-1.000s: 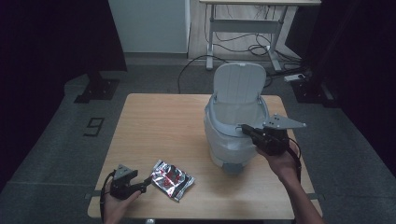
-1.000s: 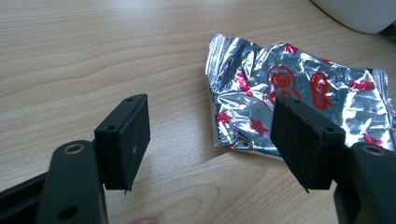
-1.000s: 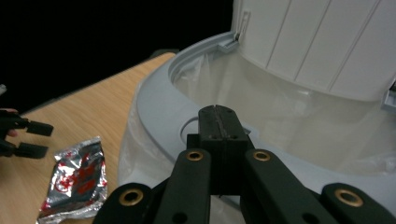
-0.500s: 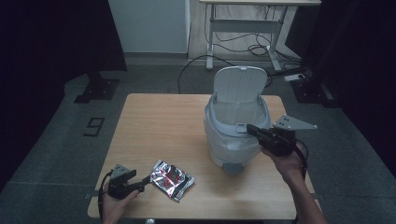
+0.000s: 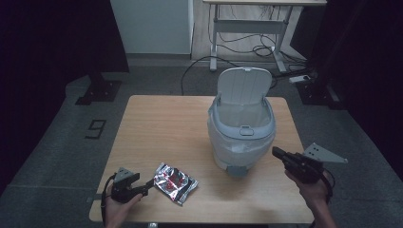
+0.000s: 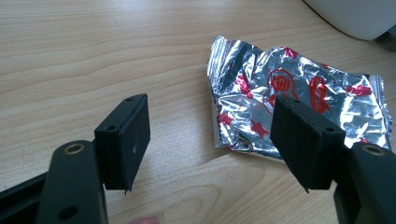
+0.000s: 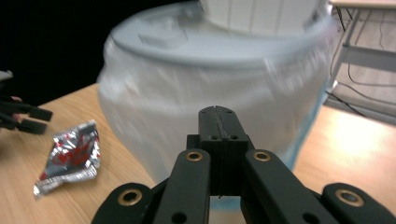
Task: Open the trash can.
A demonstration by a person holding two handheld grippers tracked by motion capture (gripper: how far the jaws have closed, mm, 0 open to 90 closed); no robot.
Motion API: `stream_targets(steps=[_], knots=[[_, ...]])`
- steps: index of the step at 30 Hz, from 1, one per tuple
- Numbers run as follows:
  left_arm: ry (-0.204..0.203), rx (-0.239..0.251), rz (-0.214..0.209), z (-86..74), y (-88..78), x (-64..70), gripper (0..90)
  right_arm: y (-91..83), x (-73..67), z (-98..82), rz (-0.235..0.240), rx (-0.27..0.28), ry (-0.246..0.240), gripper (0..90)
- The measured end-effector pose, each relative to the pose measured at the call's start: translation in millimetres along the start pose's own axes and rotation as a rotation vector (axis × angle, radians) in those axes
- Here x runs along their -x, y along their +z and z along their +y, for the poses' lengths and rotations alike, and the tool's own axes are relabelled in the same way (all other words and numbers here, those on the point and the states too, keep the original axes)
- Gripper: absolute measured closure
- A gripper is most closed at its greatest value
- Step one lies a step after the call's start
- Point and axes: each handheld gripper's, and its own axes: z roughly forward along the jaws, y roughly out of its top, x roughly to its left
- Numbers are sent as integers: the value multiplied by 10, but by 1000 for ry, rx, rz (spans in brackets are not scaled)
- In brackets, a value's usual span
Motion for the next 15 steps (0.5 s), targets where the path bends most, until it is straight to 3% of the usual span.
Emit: stream_targets(steps=[3, 4, 11, 12, 15], knots=[[1, 2, 1, 1, -2, 5, 288, 0, 36, -103, -6, -5, 14, 900], [1, 1, 1, 0, -2, 3, 288, 14, 69, -235, -17, -24, 27, 900], [0, 0, 4, -3, 1, -4, 288, 97, 125, -574, -45, -85, 43, 897], [0, 1, 4, -2, -1, -3, 288, 135, 130, -670, -60, -109, 41, 844], [0, 1, 4, -3, -3, -4, 288, 166, 132, -750, -67, -127, 39, 838]])
